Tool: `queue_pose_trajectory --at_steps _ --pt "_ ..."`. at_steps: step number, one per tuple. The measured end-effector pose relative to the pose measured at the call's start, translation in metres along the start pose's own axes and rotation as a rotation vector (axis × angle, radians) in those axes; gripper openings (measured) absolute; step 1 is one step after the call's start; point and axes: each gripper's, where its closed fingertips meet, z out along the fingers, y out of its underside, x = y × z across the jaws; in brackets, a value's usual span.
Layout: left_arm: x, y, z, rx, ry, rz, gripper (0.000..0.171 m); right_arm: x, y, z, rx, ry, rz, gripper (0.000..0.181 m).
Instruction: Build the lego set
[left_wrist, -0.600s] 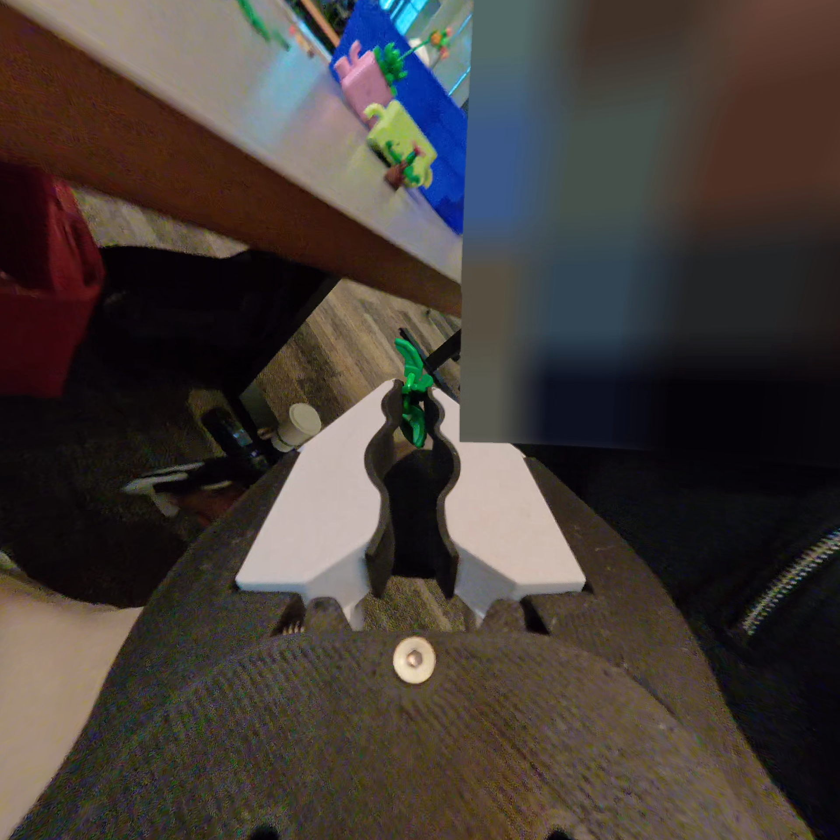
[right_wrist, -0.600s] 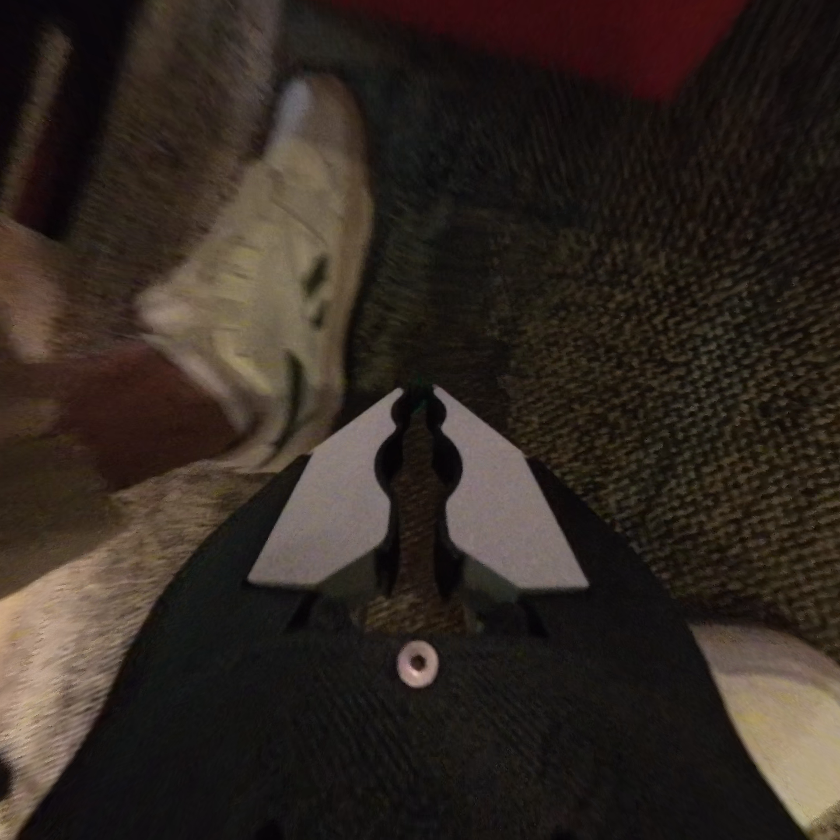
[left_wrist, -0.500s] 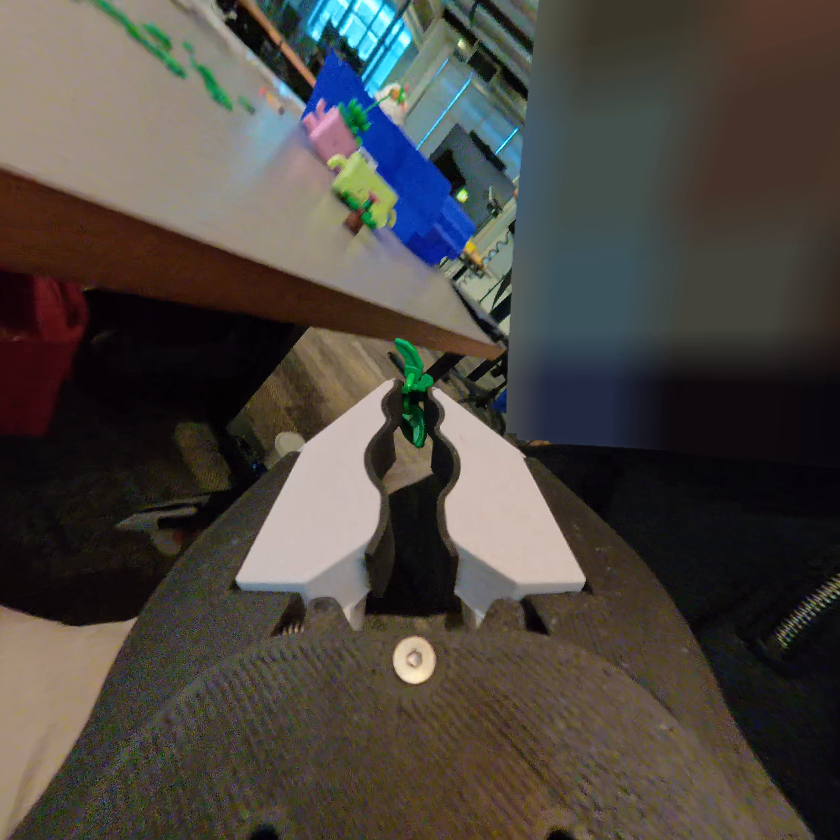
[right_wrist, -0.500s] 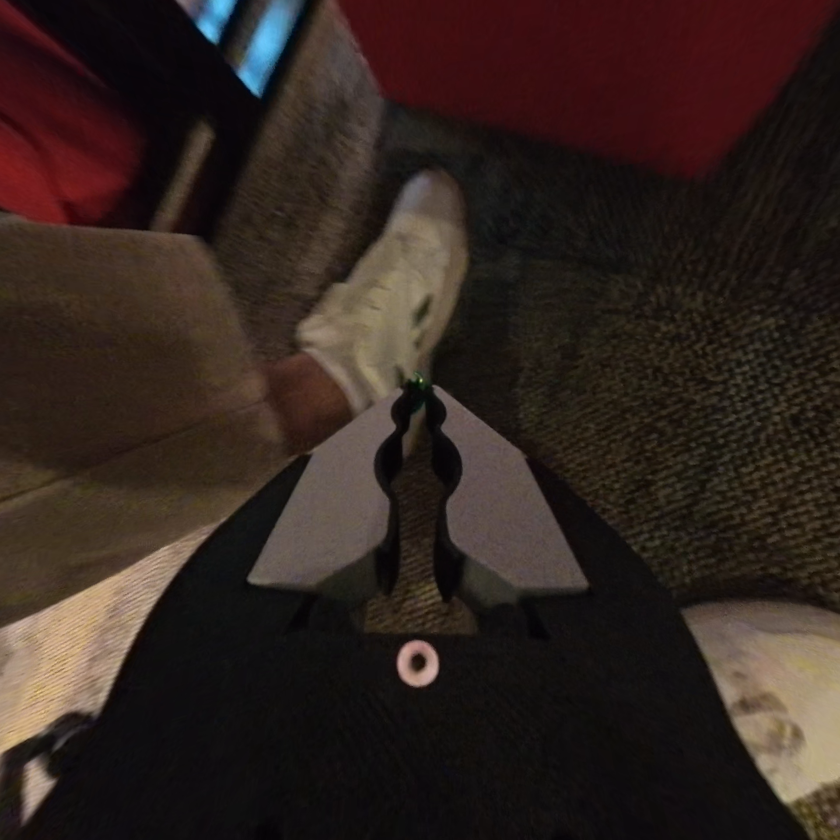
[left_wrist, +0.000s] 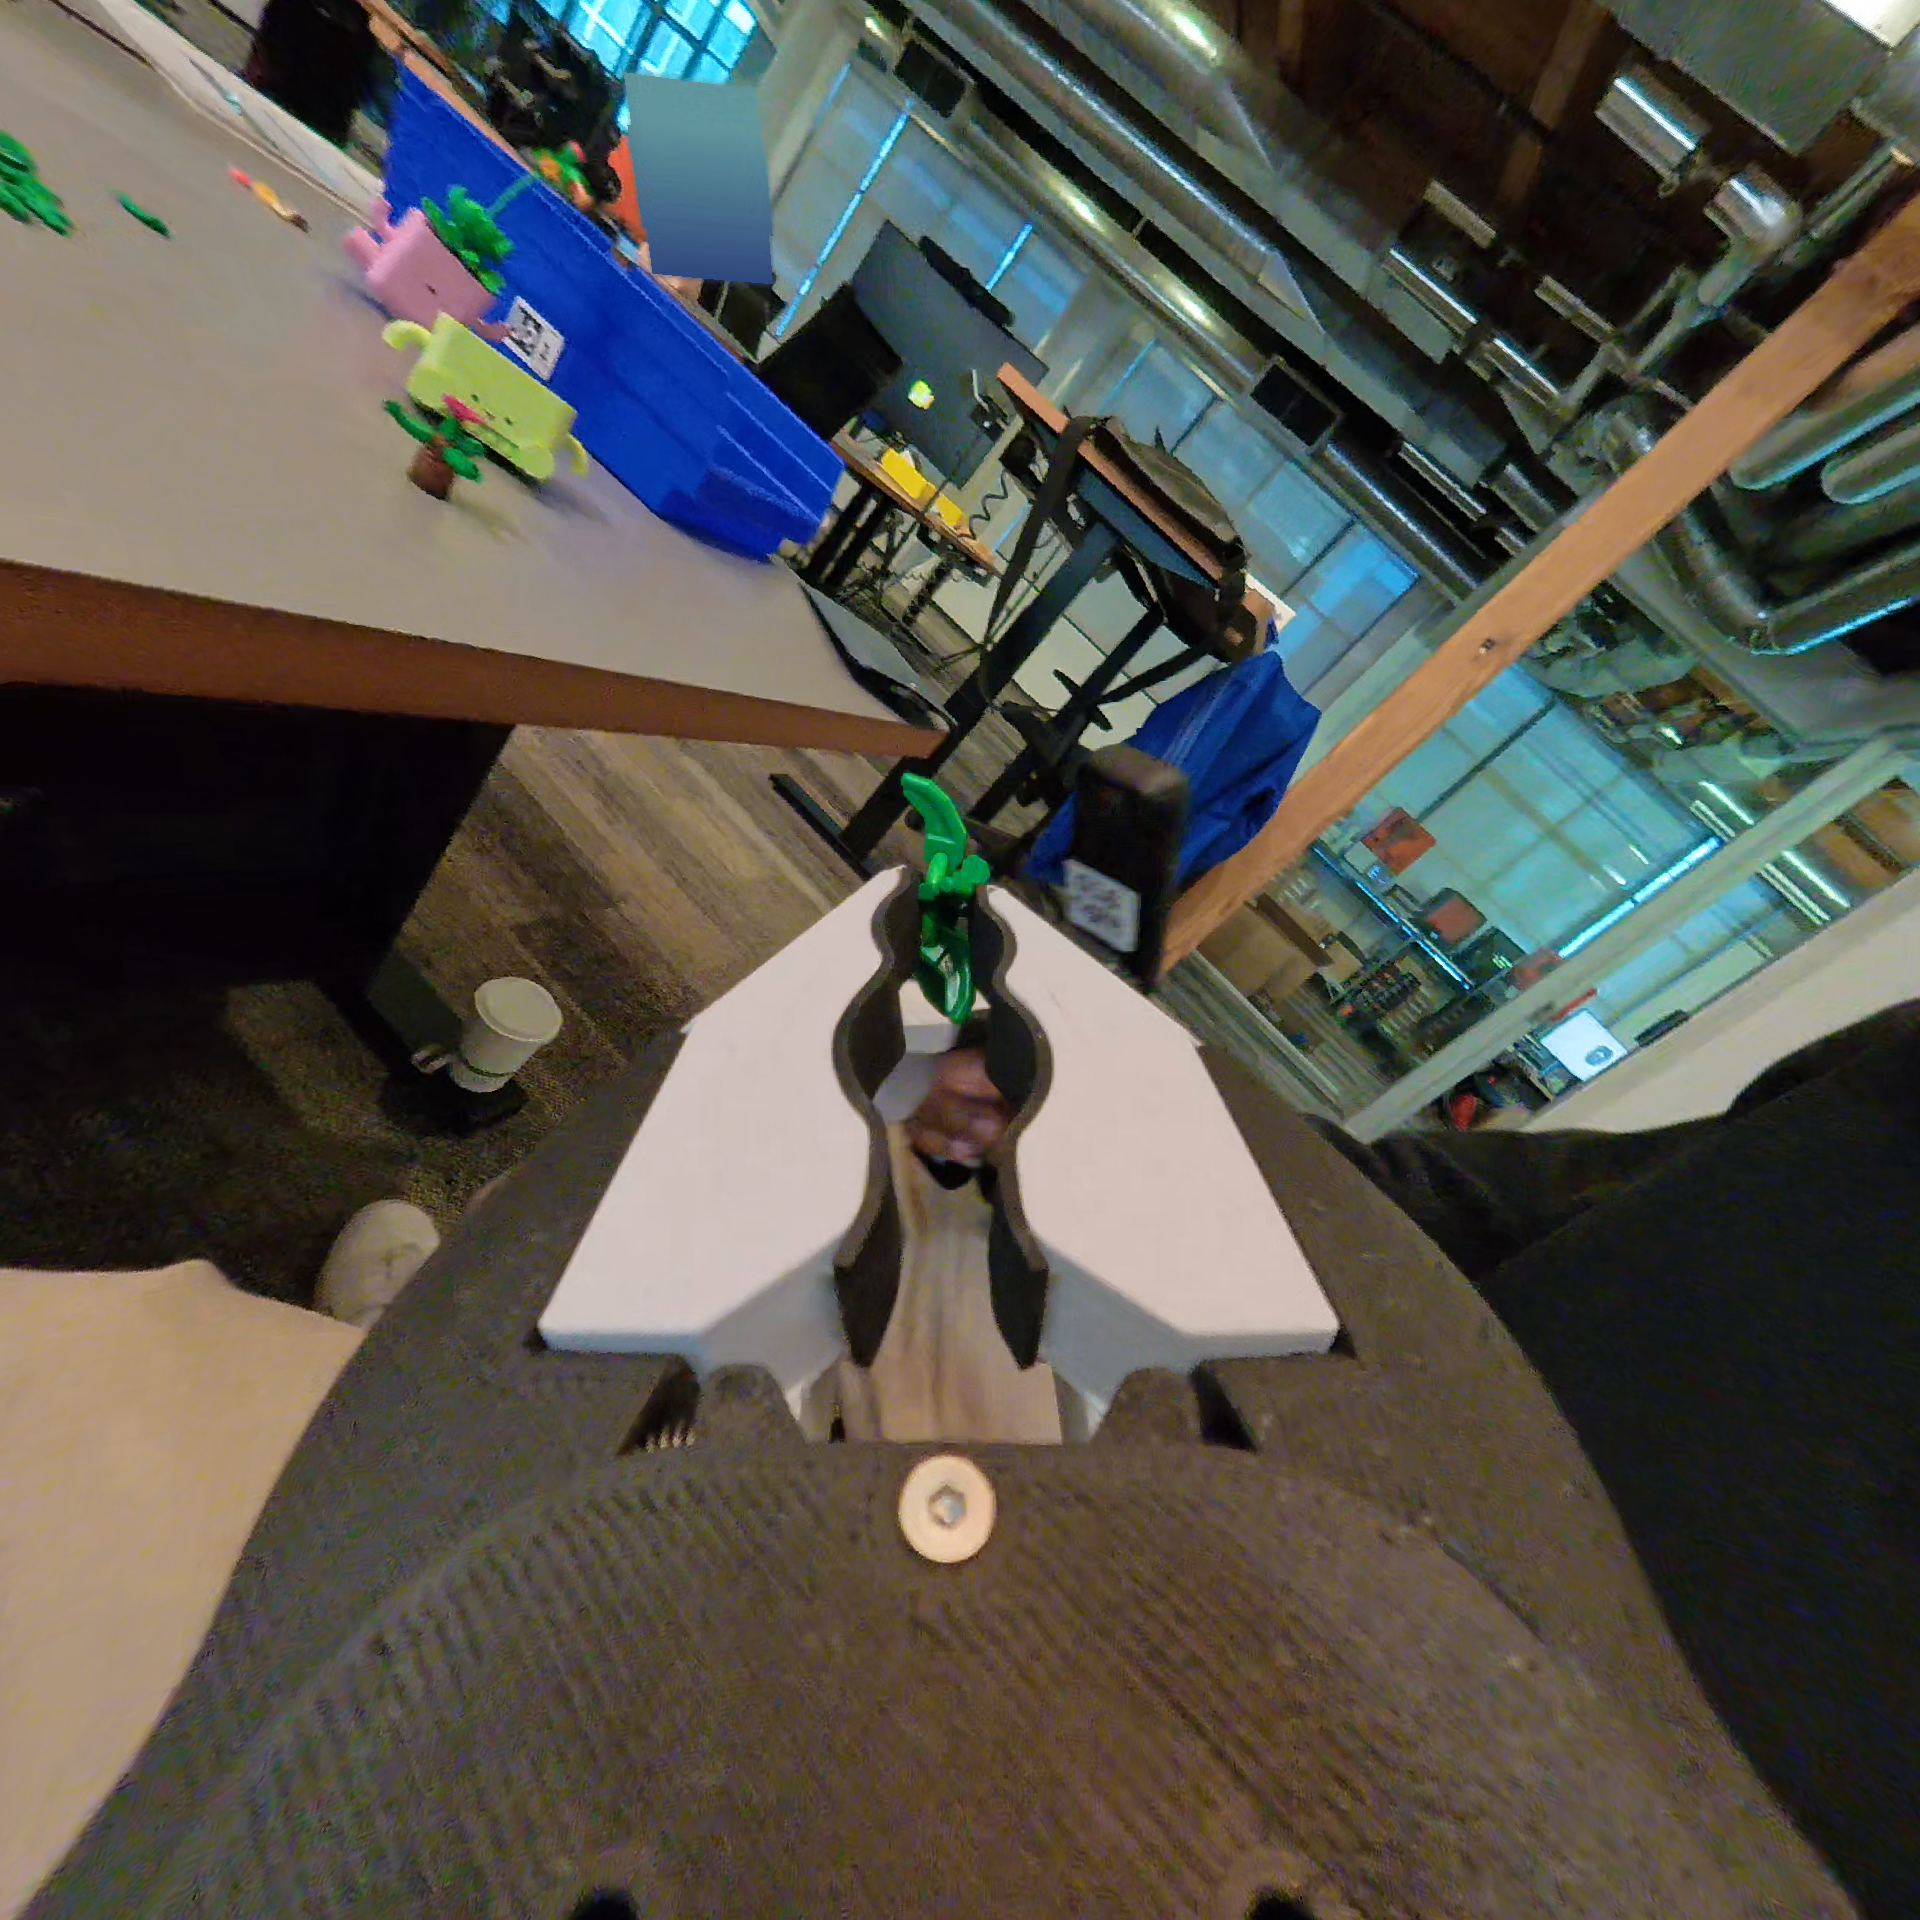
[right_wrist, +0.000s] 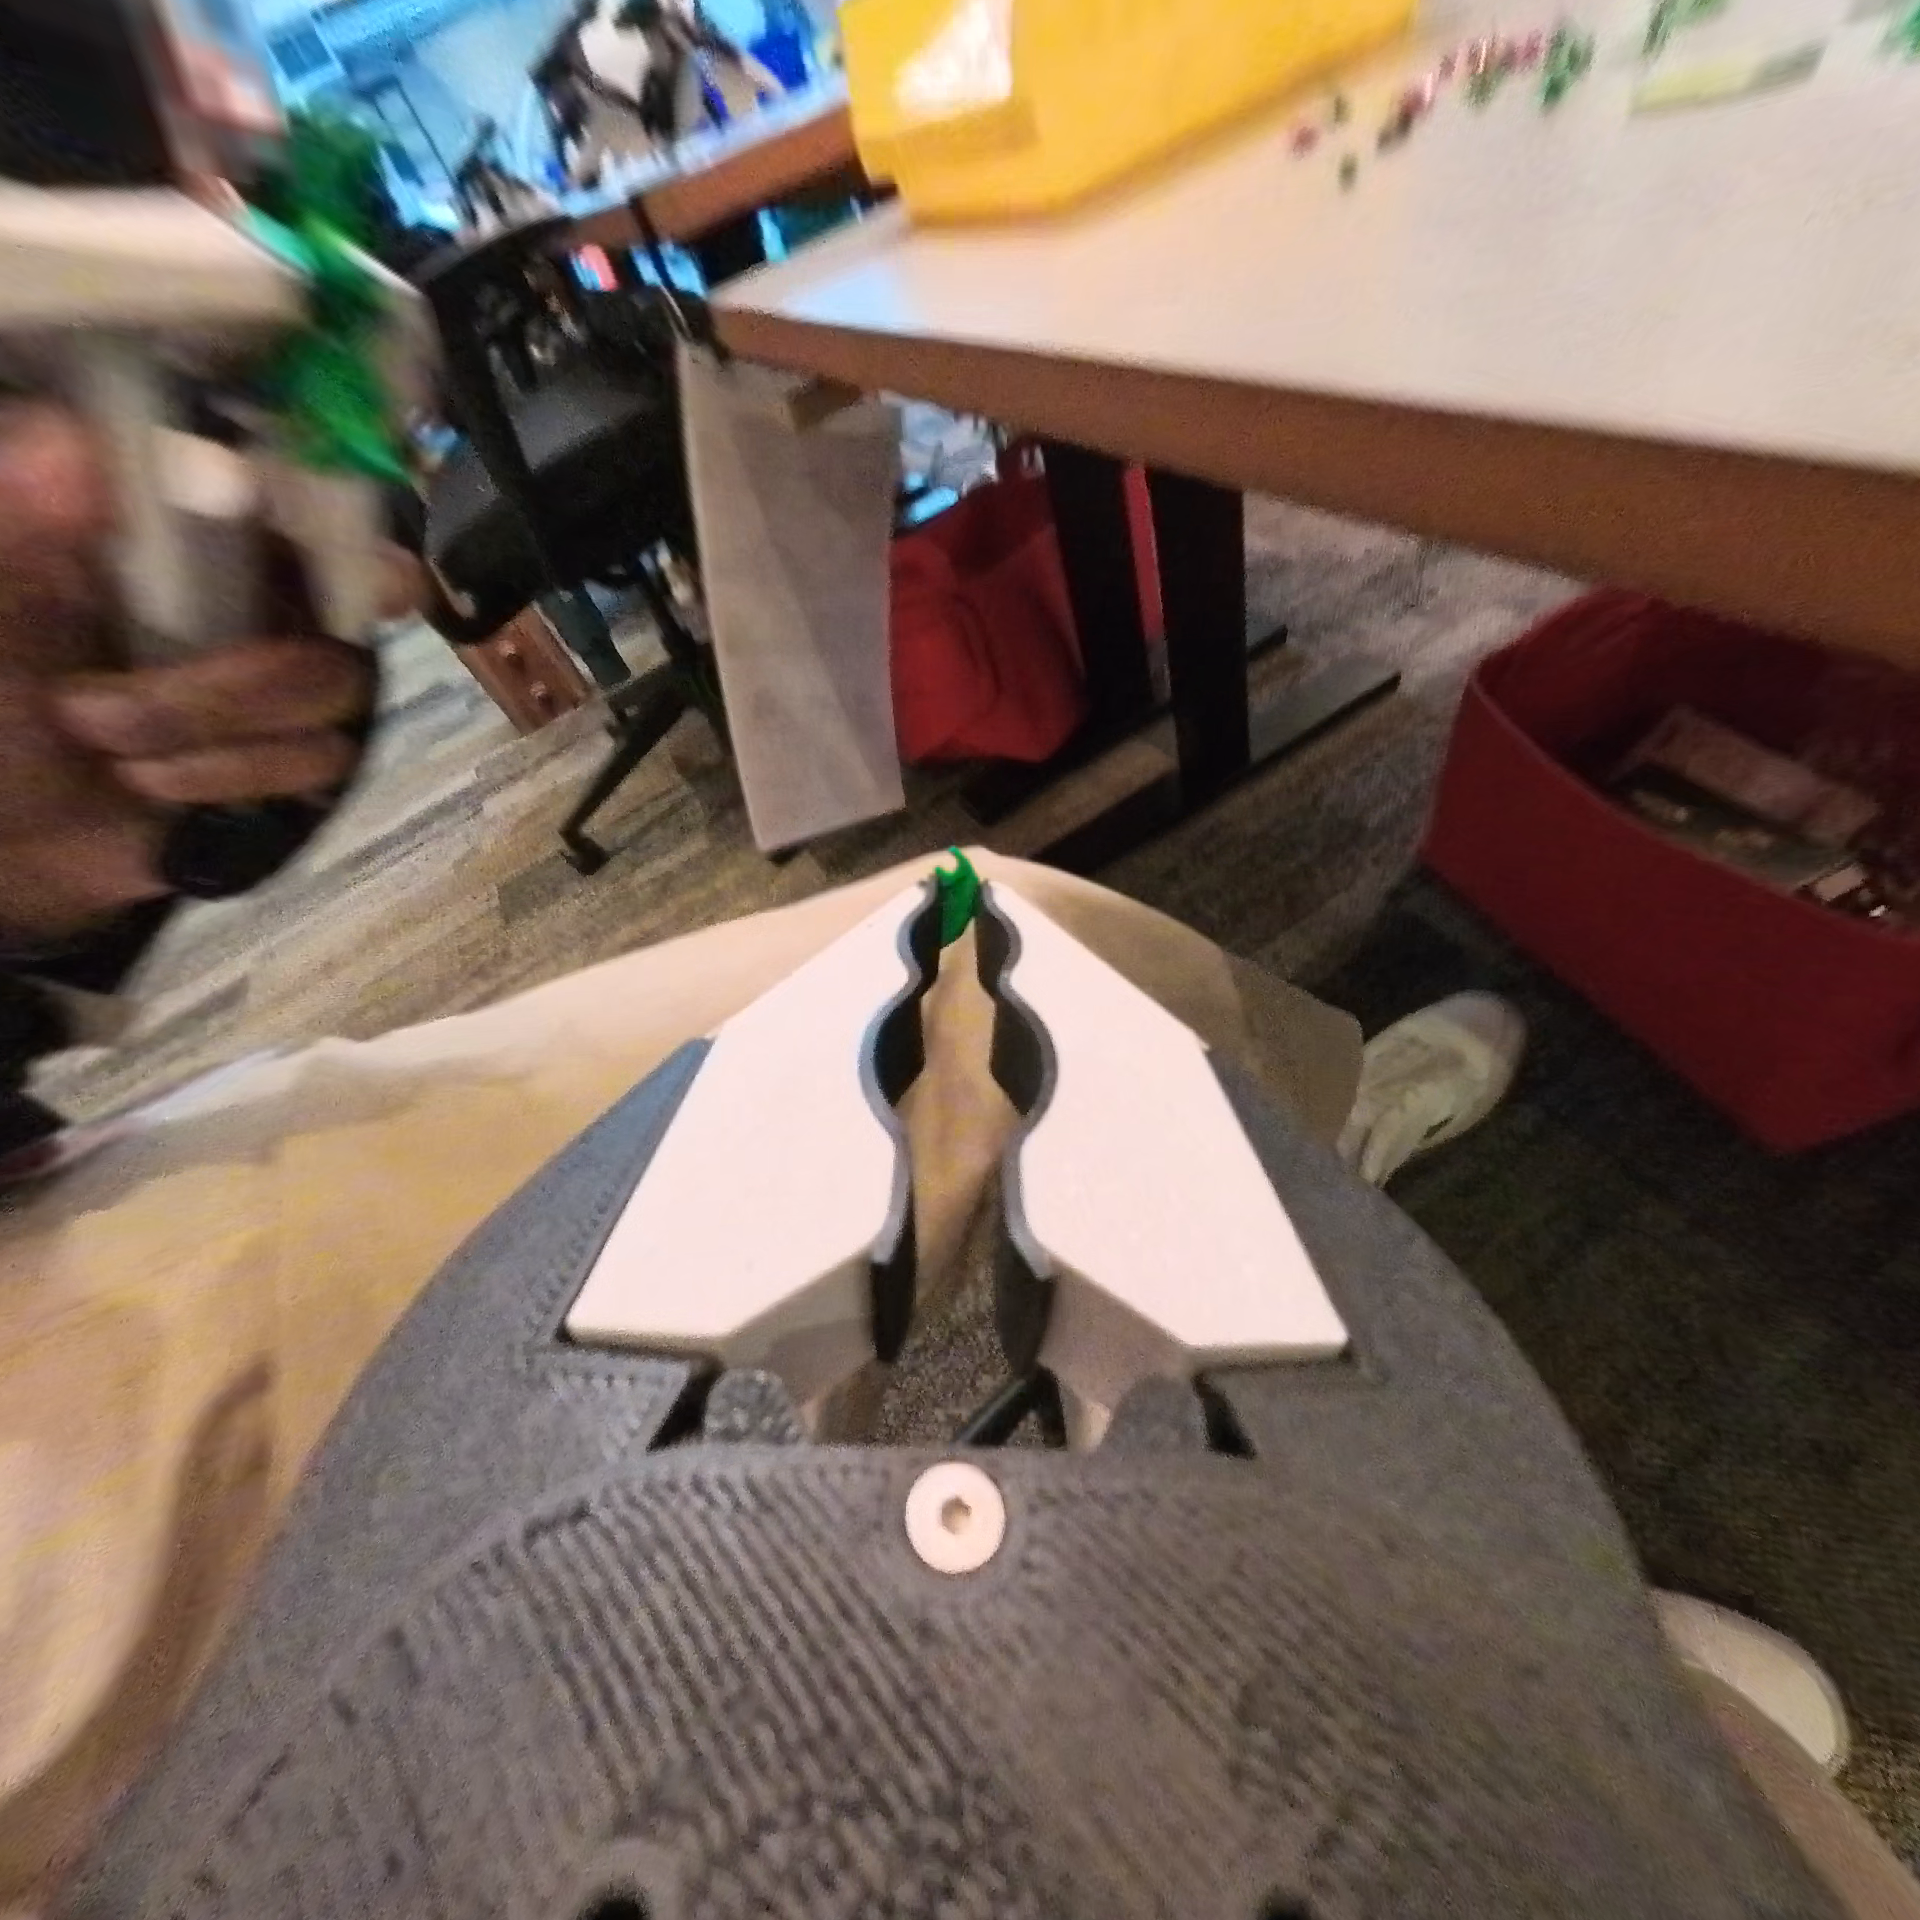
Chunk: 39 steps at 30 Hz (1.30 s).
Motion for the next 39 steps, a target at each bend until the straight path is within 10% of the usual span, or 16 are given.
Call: queue_pose_trajectory --at_steps 5,12,20,32,39 --pt "0.020 0.030 0.011 -0.092 0.023 0.005 0.006 -0.042 -0.036 -0.068 0.245 -0.009 0.094 0.005" --pt "-0.003 0.036 0.033 -0.044 0.057 -0.069 0.006 -0.029 -0.057 -0.075 0.303 -0.043 0.105 0.004" --pt "-0.076 0.011 0.077 -0.030 0.039 -0.114 0.006 0.031 -0.051 -0.028 0.085 -0.105 0.188 0.004" --pt "-0.101 -0.088 0.136 -0.074 0.089 -0.005 0.006 0.092 -0.141 0.006 -0.116 -0.063 0.099 0.004" --pt "-0.115 -0.092 0.144 -0.268 -0.106 0.460 0.006 0.110 -0.176 -0.016 -0.275 0.163 -0.269 0.004"
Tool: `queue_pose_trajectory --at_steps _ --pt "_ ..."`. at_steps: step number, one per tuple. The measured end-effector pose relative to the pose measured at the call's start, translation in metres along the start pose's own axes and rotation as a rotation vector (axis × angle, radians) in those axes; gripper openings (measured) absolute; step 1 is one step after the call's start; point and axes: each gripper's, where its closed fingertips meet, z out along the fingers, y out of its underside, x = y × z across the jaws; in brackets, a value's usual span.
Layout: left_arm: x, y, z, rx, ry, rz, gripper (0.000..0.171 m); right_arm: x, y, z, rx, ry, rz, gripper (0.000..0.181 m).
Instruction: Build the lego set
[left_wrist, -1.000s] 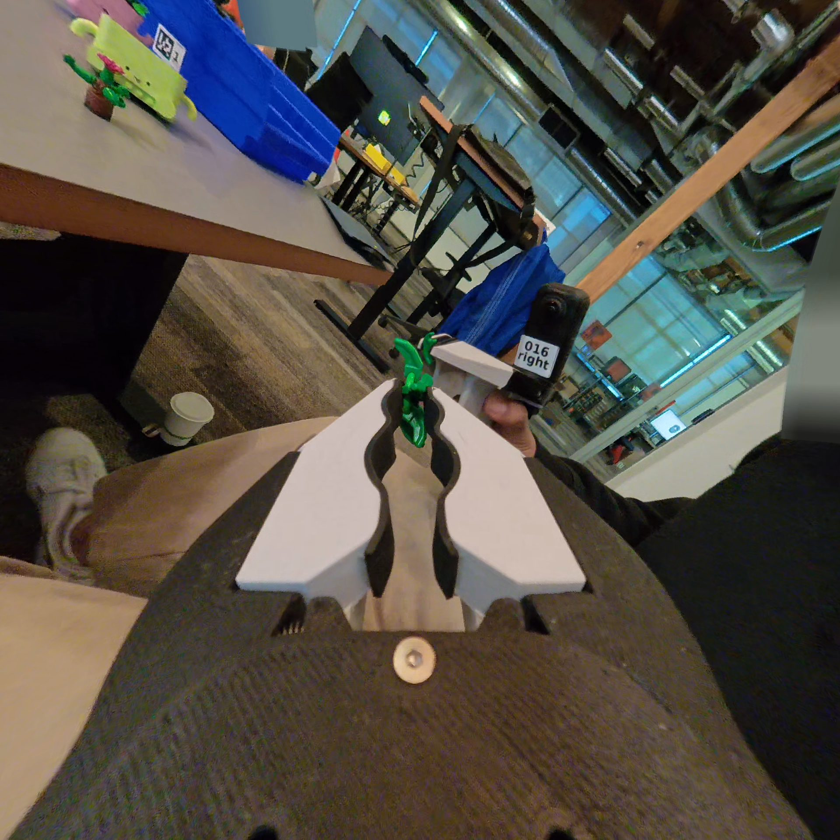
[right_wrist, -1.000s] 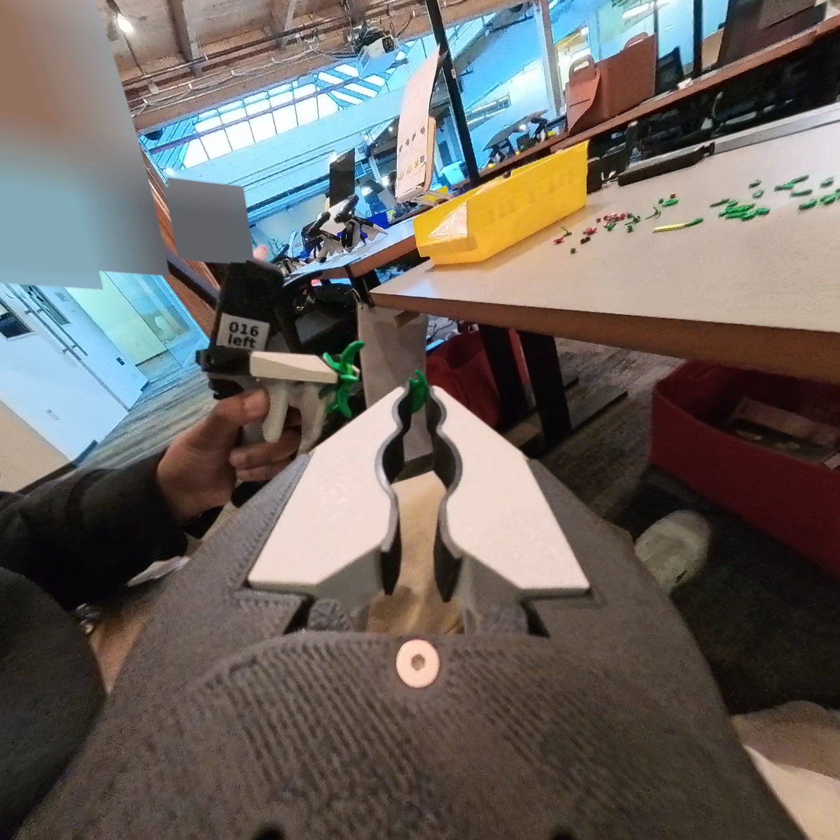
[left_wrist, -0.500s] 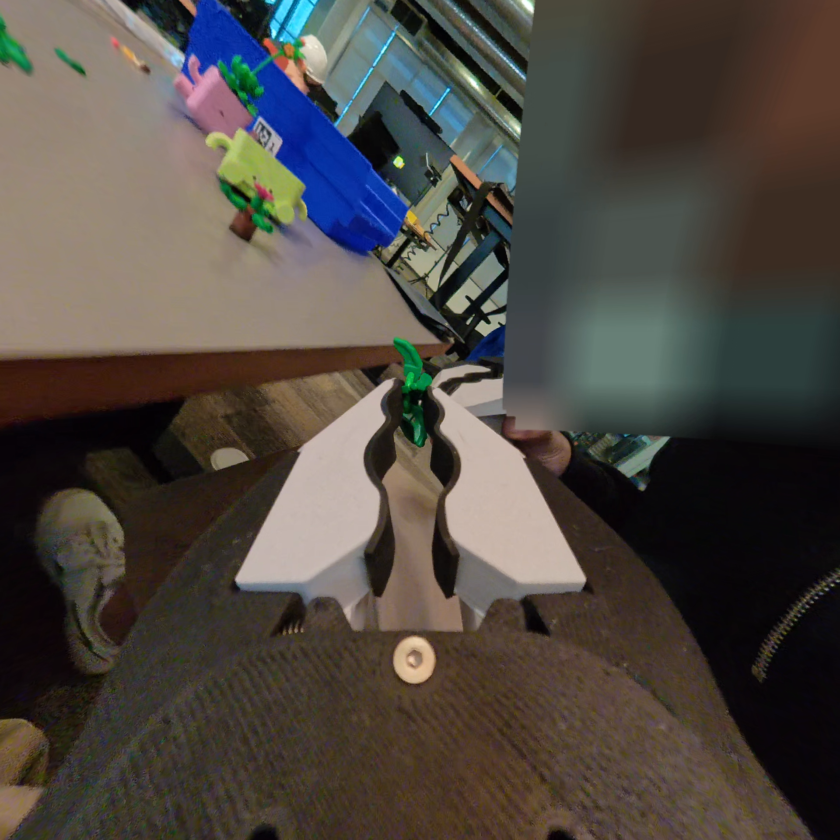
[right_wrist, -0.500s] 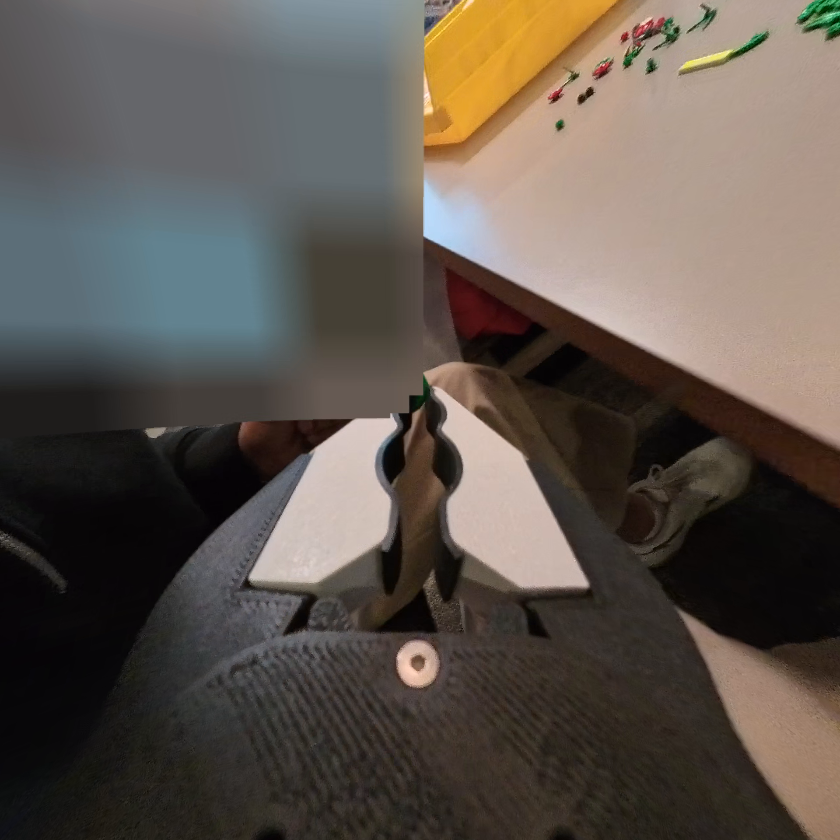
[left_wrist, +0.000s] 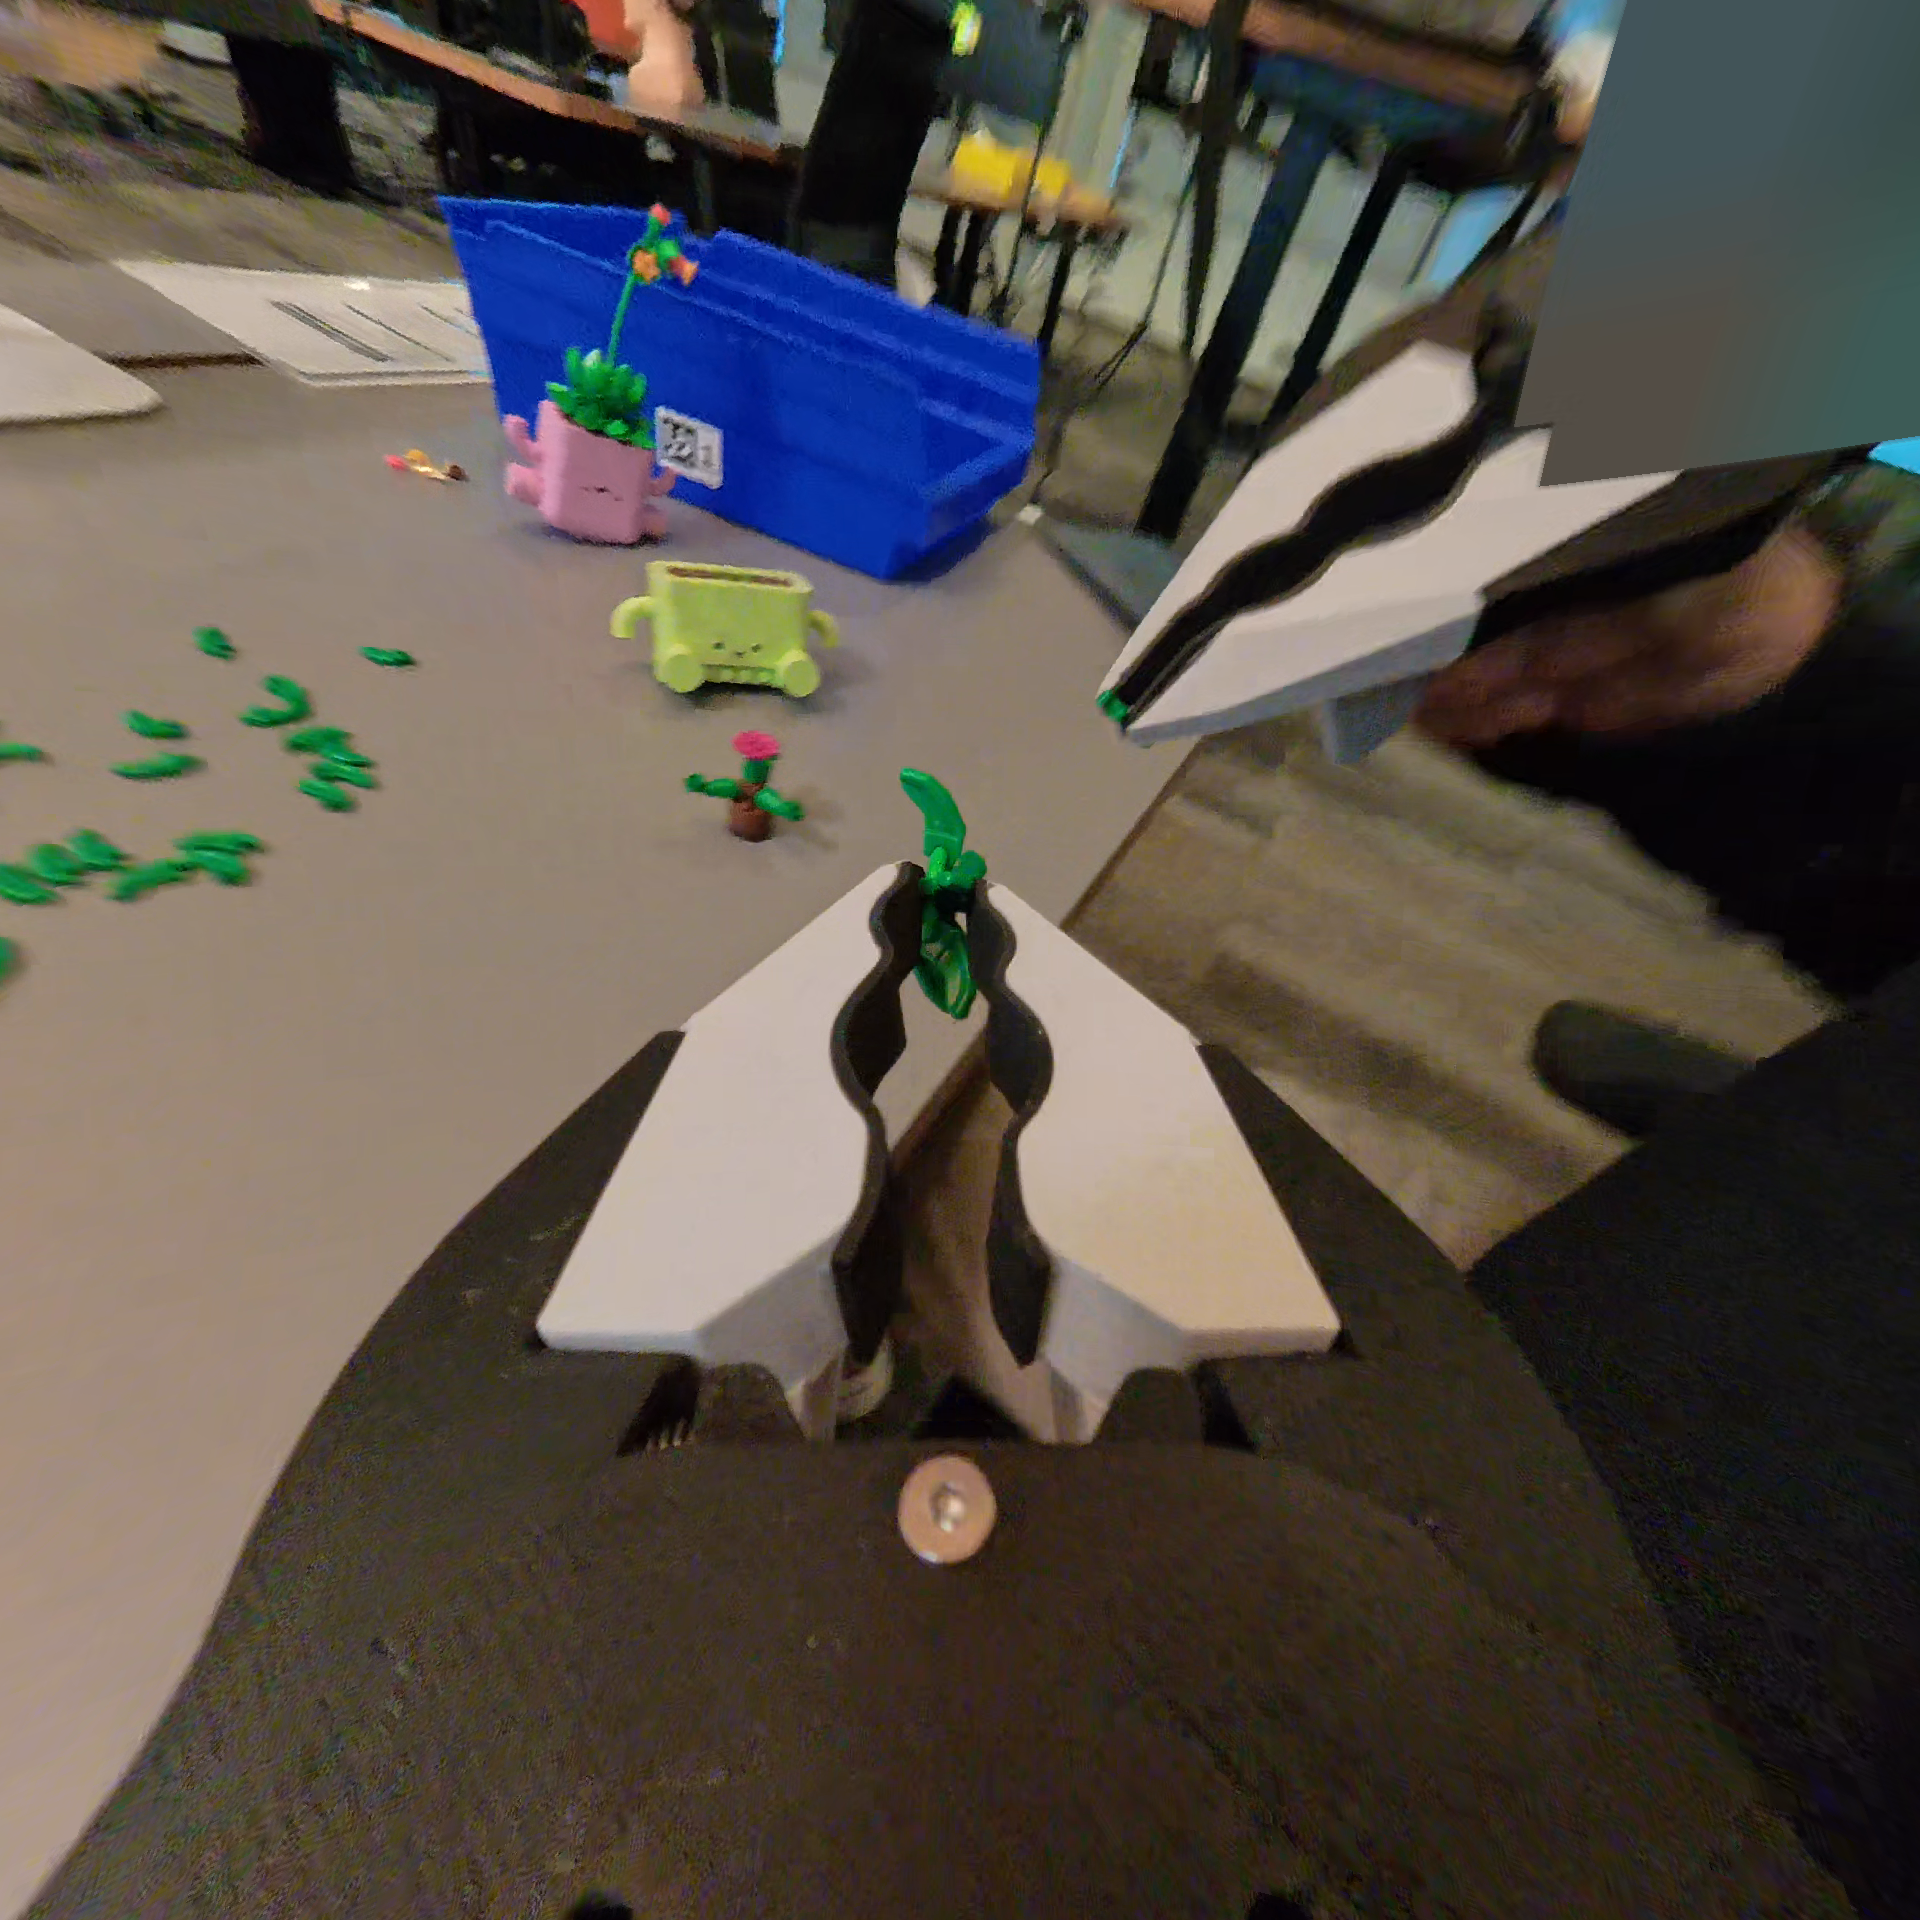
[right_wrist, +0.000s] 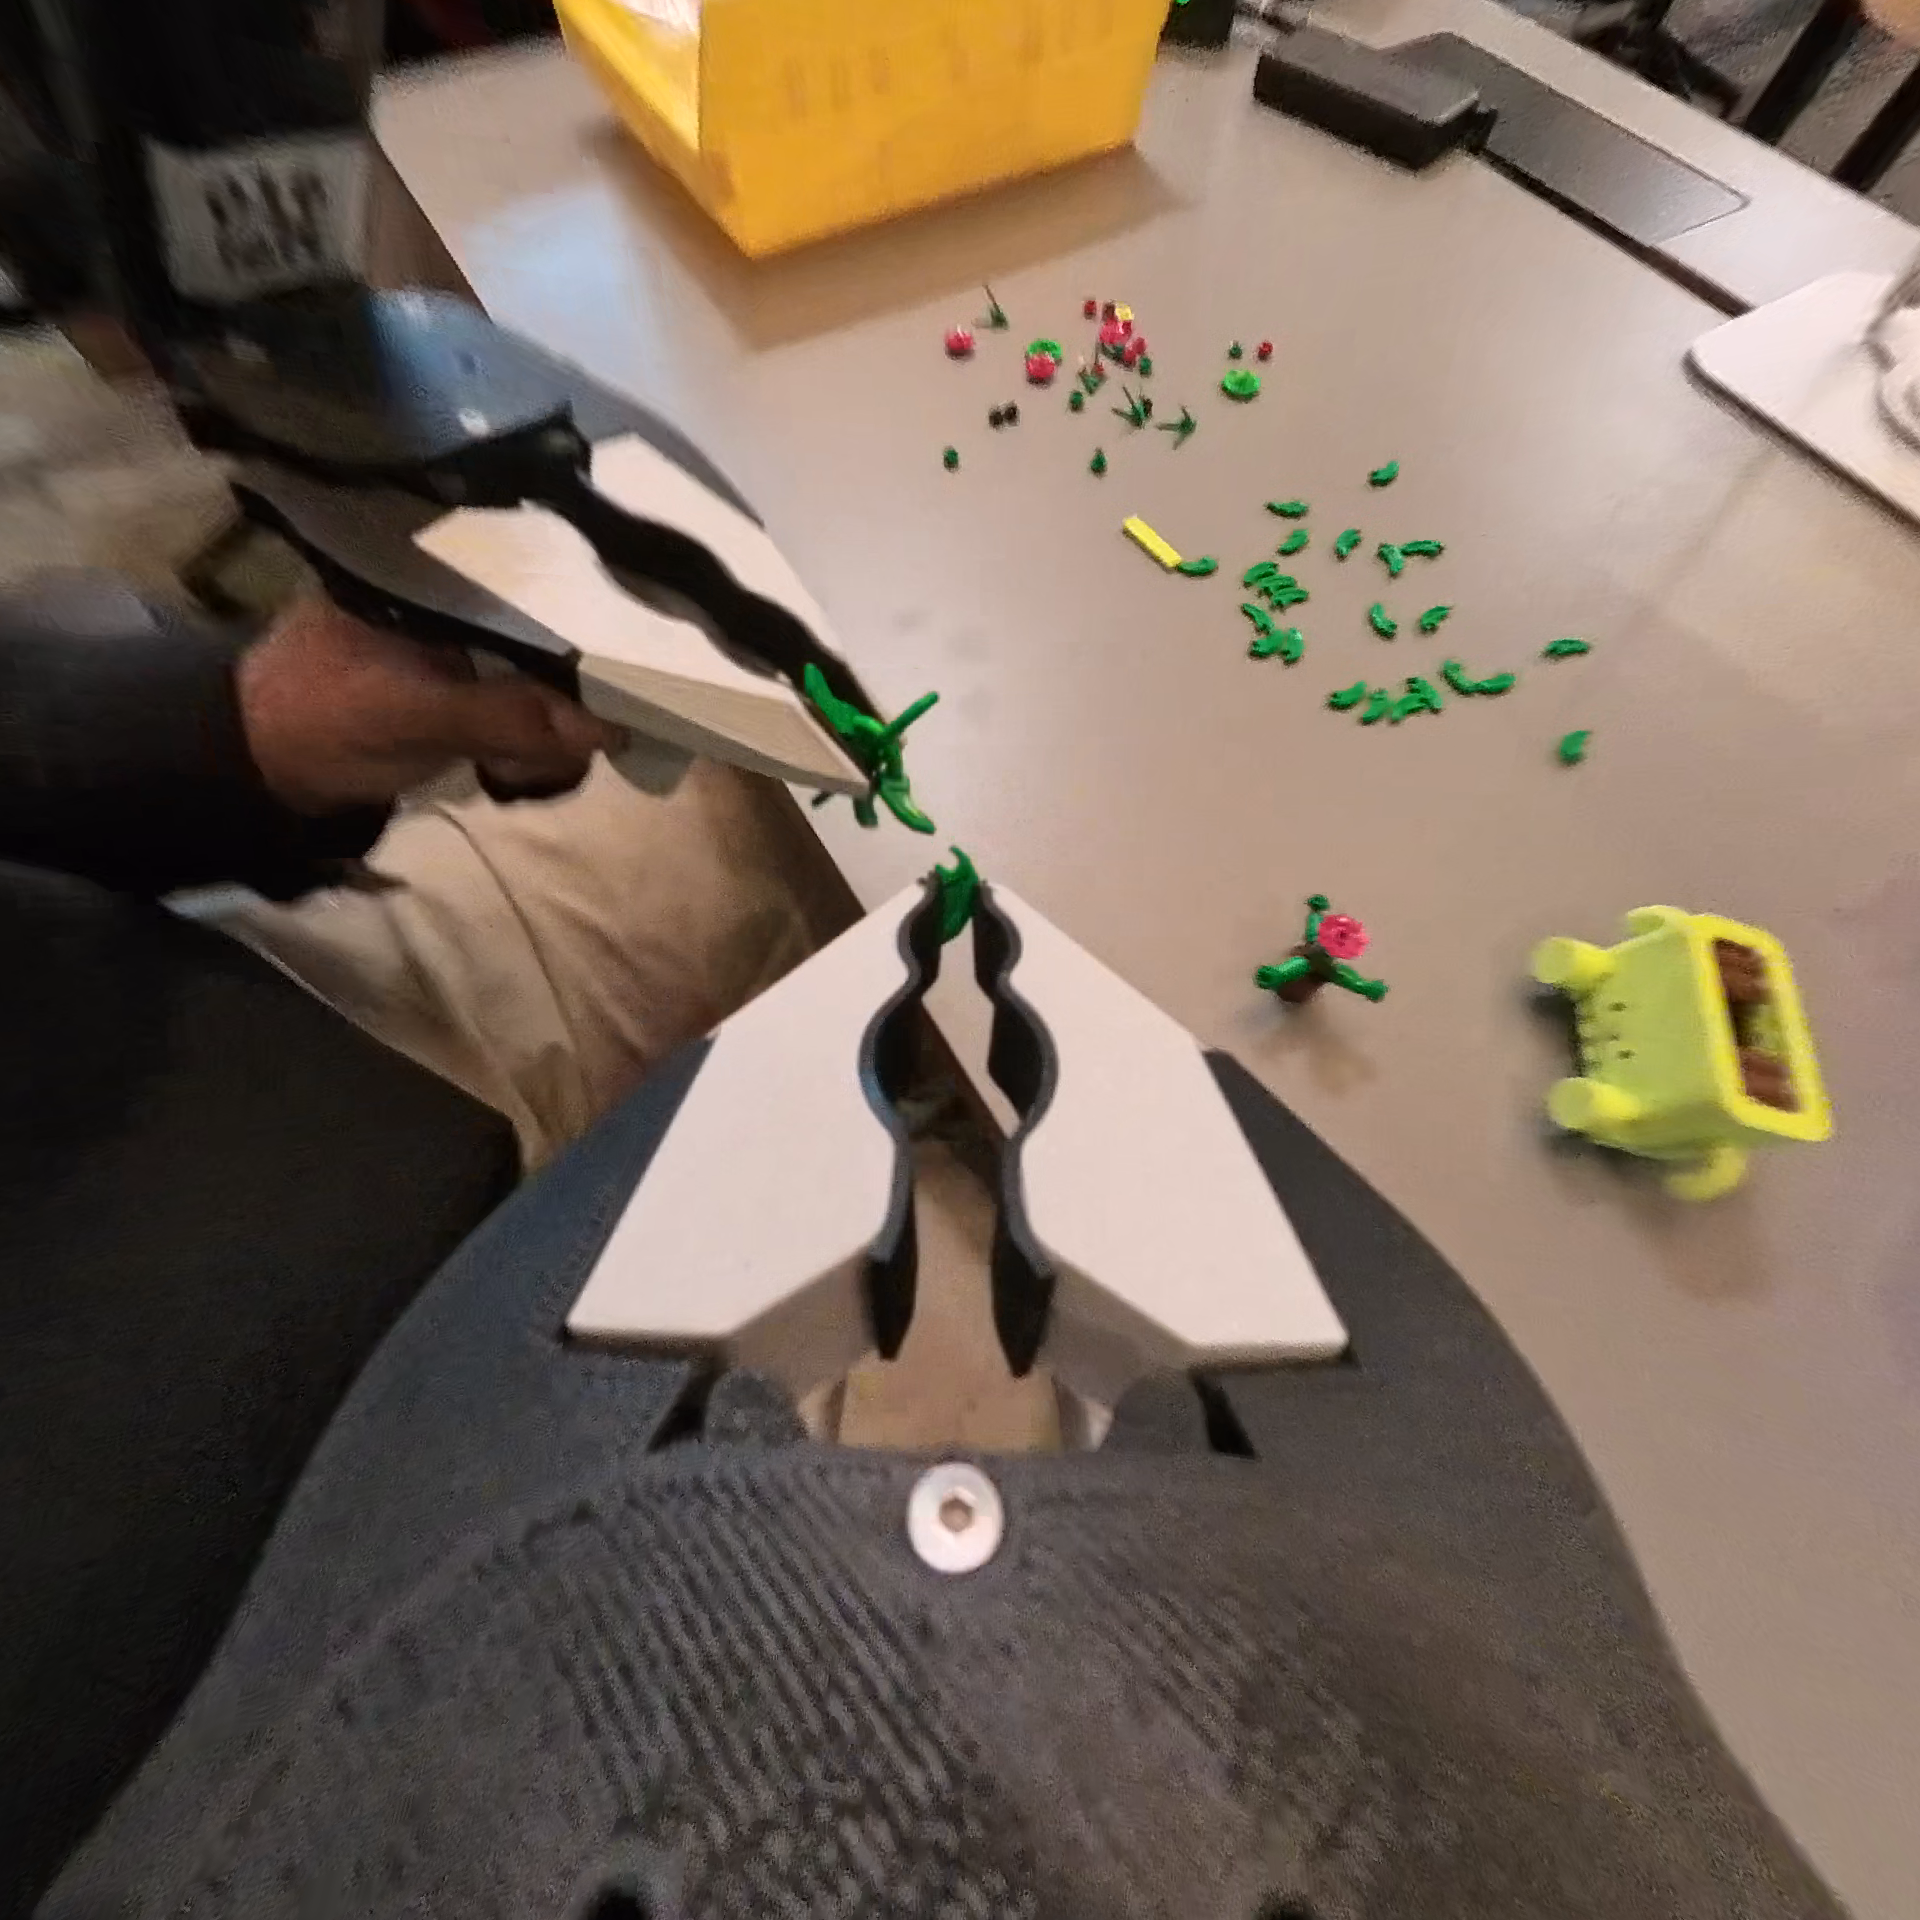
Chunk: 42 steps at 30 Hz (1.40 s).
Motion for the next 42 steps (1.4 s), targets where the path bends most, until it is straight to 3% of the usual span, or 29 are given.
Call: queue_pose_trajectory --at_steps 3,5,10,13,16,22,25,28,31,35,39,42 --pt "-0.008 0.006 -0.003 -0.052 -0.083 0.147 0.006 -0.002 0.006 0.010 -0.098 0.035 -0.130 0.004" --pt "-0.010 0.006 -0.009 -0.009 -0.143 0.207 0.006 -0.009 0.010 0.020 -0.116 0.043 -0.210 0.004" --pt "-0.021 0.017 -0.018 -0.046 -0.399 0.525 0.007 -0.020 0.017 0.044 -0.084 0.124 -0.355 0.005" --pt "-0.029 0.021 -0.022 -0.071 -0.453 0.580 0.007 -0.022 0.015 0.053 -0.037 0.106 -0.346 0.005" --pt "-0.035 0.014 -0.021 -0.019 -0.388 0.425 0.007 -0.007 0.015 0.062 -0.011 0.078 -0.303 0.005" --pt "-0.067 -0.004 -0.003 0.054 0.041 -0.411 0.006 0.028 0.002 0.078 0.054 -0.150 0.039 0.005" --pt "-0.093 -0.009 0.005 0.093 0.174 -0.705 0.006 0.039 0.002 0.084 -0.001 -0.281 0.213 0.004" --pt "-0.100 -0.021 0.007 0.158 0.323 -0.892 0.006 0.038 -0.006 0.087 -0.006 -0.394 0.396 0.004" --pt "-0.098 -0.029 0.009 0.203 0.418 -0.987 0.006 0.036 -0.016 0.086 -0.009 -0.452 0.525 0.004" --pt "-0.087 -0.019 0.016 0.143 0.451 -0.962 0.006 0.032 -0.023 0.084 -0.023 -0.532 0.673 0.004" --pt "-0.075 -0.010 0.017 0.107 0.507 -0.926 0.006 0.028 -0.009 0.085 -0.095 -0.525 0.676 0.004" --pt "-0.064 -0.018 0.016 0.089 0.535 -0.871 0.006 0.023 -0.003 0.085 -0.114 -0.517 0.665 0.004"
